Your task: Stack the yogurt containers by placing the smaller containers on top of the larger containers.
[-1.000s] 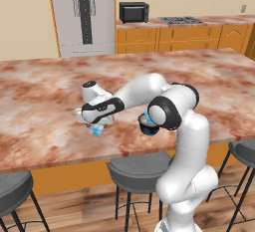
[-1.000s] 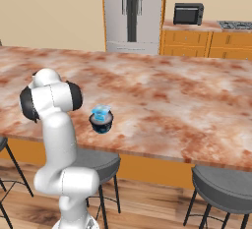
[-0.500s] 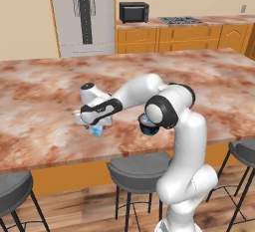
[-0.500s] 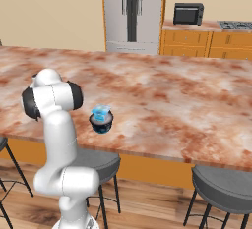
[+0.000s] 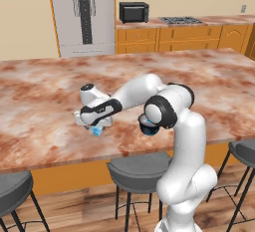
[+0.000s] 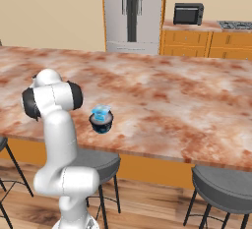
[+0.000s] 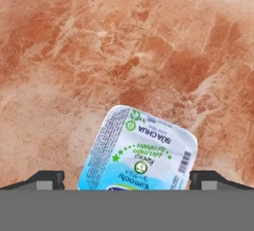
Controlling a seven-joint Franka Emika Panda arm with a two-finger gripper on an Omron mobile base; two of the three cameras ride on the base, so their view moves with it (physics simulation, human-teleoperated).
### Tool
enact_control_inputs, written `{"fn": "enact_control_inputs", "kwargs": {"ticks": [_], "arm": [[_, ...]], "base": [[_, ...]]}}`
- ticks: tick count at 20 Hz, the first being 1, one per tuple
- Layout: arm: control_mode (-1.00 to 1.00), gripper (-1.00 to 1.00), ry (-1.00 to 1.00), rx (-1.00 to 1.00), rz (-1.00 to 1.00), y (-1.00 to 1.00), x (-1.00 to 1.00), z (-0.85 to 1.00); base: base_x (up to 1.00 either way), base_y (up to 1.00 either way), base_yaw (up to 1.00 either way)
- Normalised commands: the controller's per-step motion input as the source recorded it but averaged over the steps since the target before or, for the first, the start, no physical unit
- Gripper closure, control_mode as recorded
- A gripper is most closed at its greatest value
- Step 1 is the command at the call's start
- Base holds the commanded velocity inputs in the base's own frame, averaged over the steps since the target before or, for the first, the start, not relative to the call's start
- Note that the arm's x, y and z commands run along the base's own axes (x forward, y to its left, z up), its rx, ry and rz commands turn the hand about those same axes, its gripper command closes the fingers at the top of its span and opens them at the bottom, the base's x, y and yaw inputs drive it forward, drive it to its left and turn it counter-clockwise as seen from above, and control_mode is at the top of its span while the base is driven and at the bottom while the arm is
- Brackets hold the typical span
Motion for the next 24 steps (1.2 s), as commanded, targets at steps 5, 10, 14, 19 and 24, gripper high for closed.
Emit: {"fn": "enact_control_inputs", "kwargs": {"ticks": [5, 10, 14, 19, 24], "arm": [[-1.0, -1.0, 0.0, 0.0, 0.0, 0.0, 0.0, -0.05], [-1.0, -1.0, 0.0, 0.0, 0.01, 0.0, 0.0, -0.12], [-1.0, -1.0, 0.0, 0.0, 0.01, 0.0, 0.01, -0.17], [-1.0, -1.0, 0.0, 0.0, 0.02, 0.0, 0.05, -0.19], [-1.0, -1.0, 0.0, 0.0, 0.02, -0.01, 0.16, -0.33]], "base": [[0.0, 0.0, 0.0], [0.0, 0.0, 0.0], [0.0, 0.0, 0.0], [0.0, 0.0, 0.0], [0.0, 0.0, 0.0]]}}
